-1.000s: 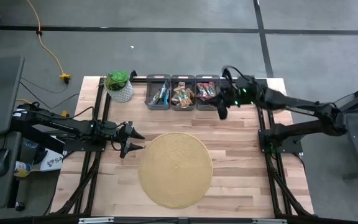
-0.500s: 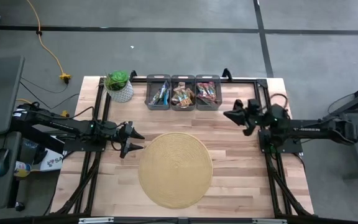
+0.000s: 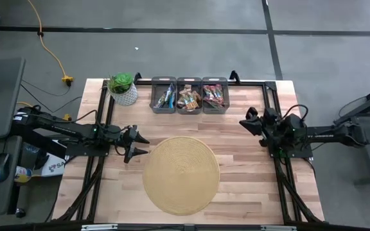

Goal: Pick and place Granola Bars by type
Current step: Return to Home Position

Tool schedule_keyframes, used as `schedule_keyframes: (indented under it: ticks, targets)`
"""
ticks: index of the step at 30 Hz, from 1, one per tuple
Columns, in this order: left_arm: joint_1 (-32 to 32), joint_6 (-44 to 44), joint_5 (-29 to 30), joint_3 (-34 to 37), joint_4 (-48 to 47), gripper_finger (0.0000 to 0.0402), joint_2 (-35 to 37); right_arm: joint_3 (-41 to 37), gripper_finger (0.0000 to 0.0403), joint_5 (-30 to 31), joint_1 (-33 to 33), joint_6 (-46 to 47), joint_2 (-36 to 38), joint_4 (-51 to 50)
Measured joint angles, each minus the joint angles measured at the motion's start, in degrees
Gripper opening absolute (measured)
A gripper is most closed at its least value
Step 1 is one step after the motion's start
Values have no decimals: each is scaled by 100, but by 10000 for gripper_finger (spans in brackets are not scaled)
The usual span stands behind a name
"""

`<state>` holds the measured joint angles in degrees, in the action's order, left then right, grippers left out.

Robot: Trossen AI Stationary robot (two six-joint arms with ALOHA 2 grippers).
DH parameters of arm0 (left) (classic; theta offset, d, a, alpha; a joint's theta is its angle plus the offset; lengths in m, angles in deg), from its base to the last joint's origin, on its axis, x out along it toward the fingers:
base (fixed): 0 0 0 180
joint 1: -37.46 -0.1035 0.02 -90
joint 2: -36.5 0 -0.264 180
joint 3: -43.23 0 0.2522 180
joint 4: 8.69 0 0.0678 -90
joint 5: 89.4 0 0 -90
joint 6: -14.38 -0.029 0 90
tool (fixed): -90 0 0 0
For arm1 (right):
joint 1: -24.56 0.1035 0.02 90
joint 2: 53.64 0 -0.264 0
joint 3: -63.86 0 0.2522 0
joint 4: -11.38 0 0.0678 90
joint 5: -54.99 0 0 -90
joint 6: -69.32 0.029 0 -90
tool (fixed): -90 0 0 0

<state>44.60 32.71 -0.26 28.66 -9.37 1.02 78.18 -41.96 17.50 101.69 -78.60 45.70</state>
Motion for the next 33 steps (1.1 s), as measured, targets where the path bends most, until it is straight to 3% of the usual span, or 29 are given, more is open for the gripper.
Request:
schedule_keyframes:
  ticks: [9,17,25,33]
  targets:
    - [-1,2,0,1,2,248,0,0,0,-156,43,-434,1060,-847]
    - [1,2,1,-1,1,248,0,-2,0,-149,32,-439,2435,-2438]
    - [-1,0,2,-1,-12,248,0,-2,0,-209,32,-862,2429,-2875]
    - [0,2,0,0,-39,248,0,-2,0,-199,32,-2335,2429,-3373]
